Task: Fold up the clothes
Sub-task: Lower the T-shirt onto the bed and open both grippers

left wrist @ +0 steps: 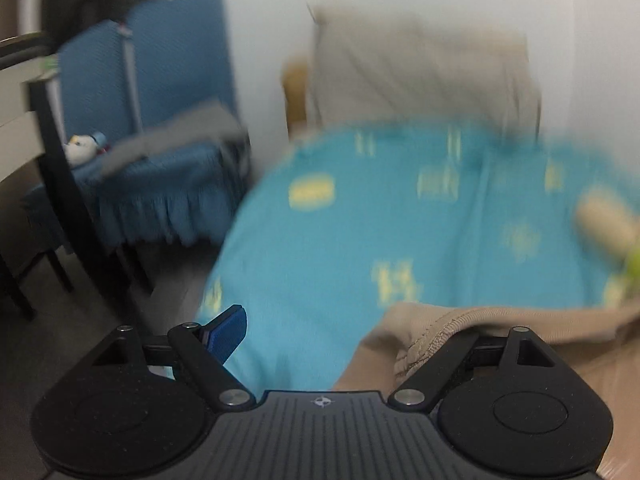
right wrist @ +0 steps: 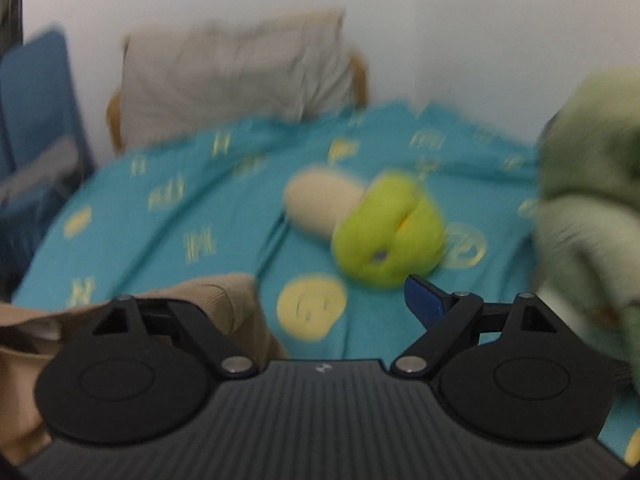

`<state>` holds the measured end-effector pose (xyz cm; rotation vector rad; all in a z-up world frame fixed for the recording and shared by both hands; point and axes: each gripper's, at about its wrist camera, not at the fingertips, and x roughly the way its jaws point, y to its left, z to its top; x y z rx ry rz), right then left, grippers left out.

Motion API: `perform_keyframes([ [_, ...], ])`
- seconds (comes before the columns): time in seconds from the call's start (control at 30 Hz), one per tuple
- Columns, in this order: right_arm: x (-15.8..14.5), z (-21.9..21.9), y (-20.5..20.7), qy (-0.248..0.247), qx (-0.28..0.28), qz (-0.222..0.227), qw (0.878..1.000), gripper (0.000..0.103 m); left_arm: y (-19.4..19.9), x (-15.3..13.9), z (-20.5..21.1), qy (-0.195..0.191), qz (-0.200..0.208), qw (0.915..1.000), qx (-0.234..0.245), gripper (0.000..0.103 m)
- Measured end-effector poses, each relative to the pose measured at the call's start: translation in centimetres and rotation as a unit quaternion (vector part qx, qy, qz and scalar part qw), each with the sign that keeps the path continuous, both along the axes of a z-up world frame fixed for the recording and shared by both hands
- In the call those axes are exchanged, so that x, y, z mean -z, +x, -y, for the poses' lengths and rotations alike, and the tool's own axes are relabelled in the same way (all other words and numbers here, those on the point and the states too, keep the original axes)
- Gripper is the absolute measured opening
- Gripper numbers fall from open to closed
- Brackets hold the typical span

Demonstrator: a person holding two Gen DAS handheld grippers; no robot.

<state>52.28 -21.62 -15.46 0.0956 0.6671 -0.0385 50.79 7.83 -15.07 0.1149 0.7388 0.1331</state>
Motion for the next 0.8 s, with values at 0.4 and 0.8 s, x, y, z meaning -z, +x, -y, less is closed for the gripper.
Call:
perform_keyframes([
  [0.4,-4.7,-0.3,-6.5,0.12,-0.1,-0.062,0.986,0.089,-4.8,-3.1,2.6,0.02,-0.124,0.9863,0.107,0.099],
  [0.8,-6.4,3.3,-24.2,0.244,-0.032,-0.06,0.967,0.089,-11.7,-5.2,2.9,-0.051,0.016,0.9983,0.023,0.1],
])
